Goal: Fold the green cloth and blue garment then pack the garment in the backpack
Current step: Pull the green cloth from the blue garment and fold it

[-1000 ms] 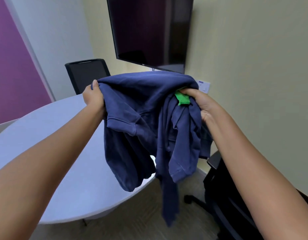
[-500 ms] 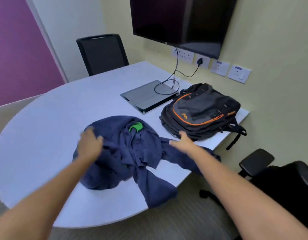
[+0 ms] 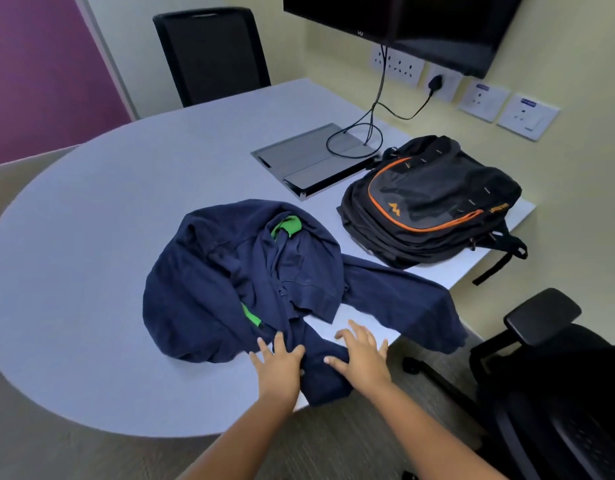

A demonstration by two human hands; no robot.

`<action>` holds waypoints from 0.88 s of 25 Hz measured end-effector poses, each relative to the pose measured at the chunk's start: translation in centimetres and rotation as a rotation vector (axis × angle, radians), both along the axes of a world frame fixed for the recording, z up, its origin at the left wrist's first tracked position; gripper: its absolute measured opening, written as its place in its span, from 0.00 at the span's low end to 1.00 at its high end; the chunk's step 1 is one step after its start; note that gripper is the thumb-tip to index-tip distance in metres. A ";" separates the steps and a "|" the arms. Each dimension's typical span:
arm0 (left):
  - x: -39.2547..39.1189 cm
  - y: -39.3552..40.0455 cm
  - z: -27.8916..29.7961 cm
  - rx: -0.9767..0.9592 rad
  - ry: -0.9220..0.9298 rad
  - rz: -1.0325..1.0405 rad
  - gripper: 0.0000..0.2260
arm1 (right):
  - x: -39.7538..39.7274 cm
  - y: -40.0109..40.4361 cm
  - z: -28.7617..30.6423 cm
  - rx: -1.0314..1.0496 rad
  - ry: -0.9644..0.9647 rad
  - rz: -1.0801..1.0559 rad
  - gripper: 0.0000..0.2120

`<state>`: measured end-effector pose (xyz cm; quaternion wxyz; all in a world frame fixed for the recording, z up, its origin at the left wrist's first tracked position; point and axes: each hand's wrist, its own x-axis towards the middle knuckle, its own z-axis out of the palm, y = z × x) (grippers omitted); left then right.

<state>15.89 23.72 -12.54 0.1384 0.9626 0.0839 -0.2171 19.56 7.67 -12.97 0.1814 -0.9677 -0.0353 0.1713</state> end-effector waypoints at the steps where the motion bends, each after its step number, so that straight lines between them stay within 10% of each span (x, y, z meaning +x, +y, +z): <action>1: 0.4 0.2 0.3 -0.028 -0.055 0.030 0.06 | 0.4 -0.4 0.0 0.012 -0.061 -0.075 0.23; 7: 5.2 3.4 4.4 -0.334 -0.494 0.351 0.04 | 3.3 -4.5 -0.8 -0.159 0.077 -0.348 0.21; 12: 11.2 8.7 11.7 -0.602 -0.750 0.632 0.02 | 5.5 -5.2 1.3 0.208 -0.009 -0.634 0.23; 22: 13.9 20.1 24.5 -0.697 -1.236 0.754 0.02 | 13.7 5.0 20.8 0.788 -0.540 -0.237 0.23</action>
